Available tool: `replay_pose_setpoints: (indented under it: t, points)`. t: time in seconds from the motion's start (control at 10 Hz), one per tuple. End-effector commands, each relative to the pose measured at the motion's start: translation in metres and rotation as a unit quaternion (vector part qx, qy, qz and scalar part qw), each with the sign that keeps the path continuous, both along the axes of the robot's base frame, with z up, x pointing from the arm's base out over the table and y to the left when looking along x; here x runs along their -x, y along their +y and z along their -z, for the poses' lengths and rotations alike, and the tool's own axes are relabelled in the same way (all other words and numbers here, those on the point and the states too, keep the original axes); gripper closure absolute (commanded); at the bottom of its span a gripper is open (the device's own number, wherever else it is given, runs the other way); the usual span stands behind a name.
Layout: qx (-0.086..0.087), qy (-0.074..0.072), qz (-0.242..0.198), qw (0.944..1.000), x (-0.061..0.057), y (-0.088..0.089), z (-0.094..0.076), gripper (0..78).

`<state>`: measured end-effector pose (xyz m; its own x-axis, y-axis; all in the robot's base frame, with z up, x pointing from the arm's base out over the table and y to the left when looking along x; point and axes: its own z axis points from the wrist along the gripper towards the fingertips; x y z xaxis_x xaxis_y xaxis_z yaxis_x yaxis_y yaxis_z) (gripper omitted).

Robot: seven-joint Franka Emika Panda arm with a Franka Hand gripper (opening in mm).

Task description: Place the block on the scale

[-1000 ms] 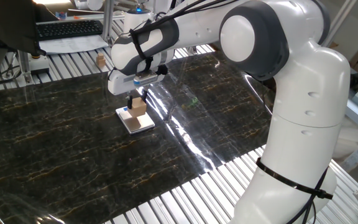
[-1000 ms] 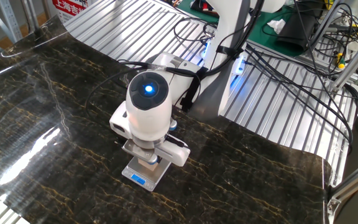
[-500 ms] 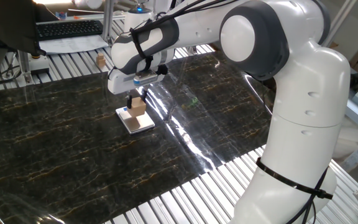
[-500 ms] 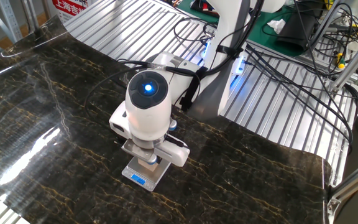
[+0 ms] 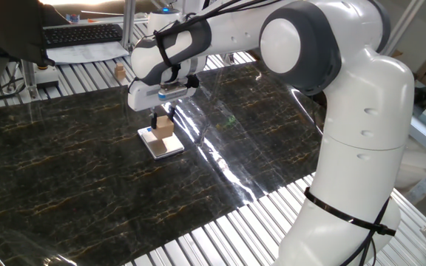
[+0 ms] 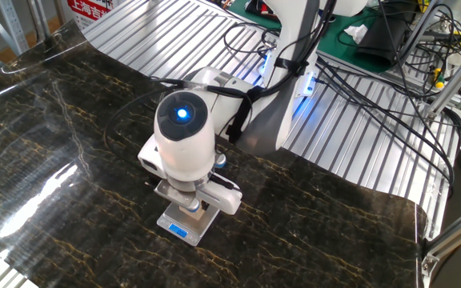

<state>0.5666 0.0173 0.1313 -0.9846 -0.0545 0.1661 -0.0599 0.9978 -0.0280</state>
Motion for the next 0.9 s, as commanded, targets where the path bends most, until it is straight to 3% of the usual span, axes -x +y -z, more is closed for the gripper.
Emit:
replay_pose_setpoints:
  t: [0.1,0.3,0.9]
  points:
    - [0.002,-0.016,-0.004,0.9999,-0.0019,0.0013,0.004,76.4]
    - [0.001,-0.021,-0.006,0.9998,-0.0028,0.0029,0.0114,76.4]
    - [0.007,-0.033,-0.012,0.9994,-0.0035,0.0018,0.0115,76.4]
